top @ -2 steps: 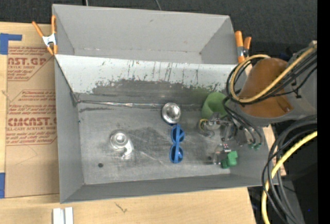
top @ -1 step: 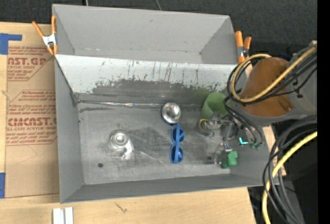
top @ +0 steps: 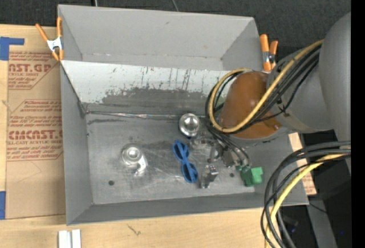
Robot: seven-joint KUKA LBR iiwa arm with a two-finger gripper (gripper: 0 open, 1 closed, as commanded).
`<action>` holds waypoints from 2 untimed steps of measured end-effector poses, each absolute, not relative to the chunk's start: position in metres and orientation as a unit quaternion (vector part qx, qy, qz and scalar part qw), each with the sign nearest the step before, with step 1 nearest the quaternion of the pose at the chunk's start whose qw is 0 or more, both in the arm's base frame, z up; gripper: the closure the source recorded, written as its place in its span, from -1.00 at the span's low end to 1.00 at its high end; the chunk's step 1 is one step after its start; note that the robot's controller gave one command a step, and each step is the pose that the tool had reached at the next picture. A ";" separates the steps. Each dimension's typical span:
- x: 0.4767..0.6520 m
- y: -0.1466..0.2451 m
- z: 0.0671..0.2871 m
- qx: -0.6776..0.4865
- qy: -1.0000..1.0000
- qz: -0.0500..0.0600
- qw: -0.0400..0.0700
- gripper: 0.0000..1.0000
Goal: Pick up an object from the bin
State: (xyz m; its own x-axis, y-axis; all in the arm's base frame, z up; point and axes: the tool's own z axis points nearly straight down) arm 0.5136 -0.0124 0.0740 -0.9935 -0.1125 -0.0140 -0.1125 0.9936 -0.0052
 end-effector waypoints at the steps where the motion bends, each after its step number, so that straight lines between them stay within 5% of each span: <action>1: 0.497 0.045 0.075 -0.039 0.999 -0.001 0.009 -1.00; 2: 0.498 0.045 0.076 -0.039 0.999 0.000 0.008 1.00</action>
Offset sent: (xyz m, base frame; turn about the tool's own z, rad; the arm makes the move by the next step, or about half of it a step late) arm -0.0213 0.0567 -0.0040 0.0348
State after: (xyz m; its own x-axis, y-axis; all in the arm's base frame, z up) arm 0.4979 0.0450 0.0764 -0.9968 -0.0785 -0.0158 -0.0785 0.9969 0.0000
